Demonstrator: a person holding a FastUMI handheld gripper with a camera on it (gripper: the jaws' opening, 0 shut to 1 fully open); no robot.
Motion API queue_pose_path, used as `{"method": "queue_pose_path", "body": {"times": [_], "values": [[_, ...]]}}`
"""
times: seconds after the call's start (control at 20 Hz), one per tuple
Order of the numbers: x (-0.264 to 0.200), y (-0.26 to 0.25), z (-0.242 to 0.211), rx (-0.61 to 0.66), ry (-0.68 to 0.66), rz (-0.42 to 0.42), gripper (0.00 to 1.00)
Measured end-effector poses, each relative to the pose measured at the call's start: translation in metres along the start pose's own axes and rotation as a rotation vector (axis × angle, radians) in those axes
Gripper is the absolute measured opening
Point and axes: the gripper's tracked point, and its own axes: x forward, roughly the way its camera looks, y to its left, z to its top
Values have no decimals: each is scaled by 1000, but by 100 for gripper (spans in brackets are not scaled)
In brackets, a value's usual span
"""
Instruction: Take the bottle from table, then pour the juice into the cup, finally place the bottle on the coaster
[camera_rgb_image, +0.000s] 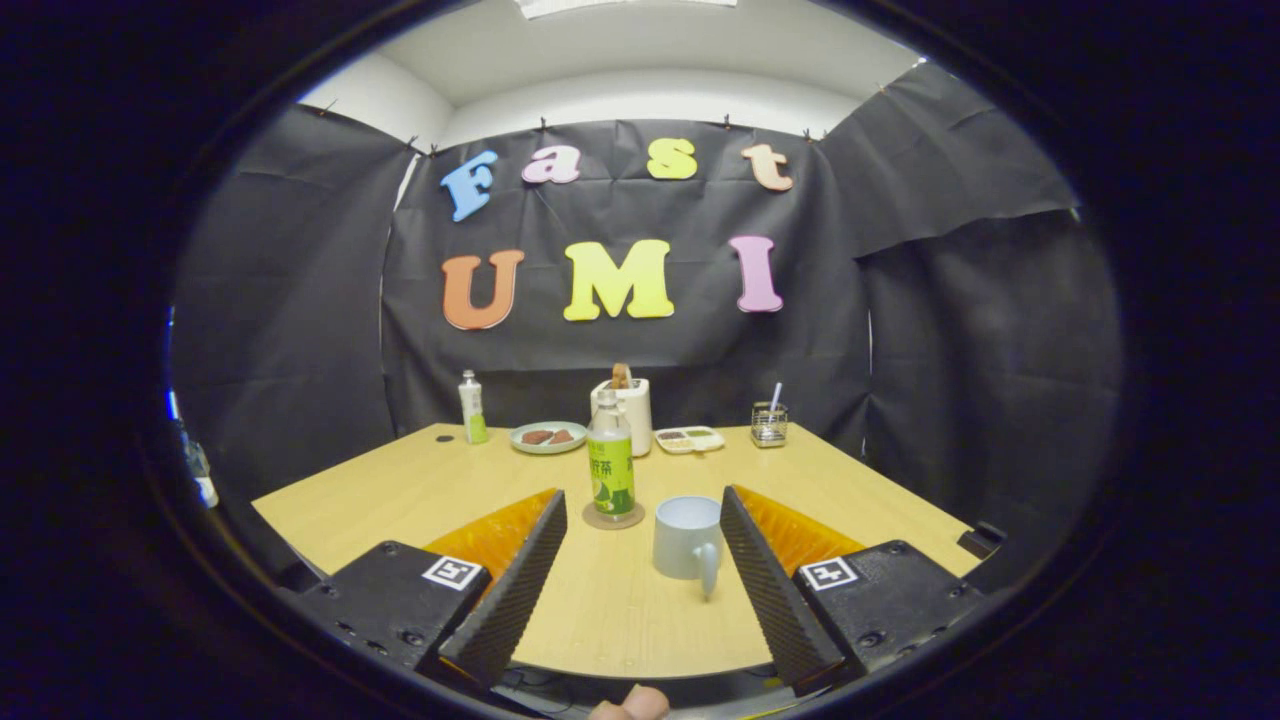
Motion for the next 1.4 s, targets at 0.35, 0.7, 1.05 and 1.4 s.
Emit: {"method": "queue_pose_path", "body": {"times": [0.35,0.7,1.05,1.4], "values": [[-15,1,12,69,-63,39,100],[-20,-5,18,44,-88,19,100],[-20,-8,18,45,-95,6,99],[-17,-5,15,38,-86,5,100]]}}
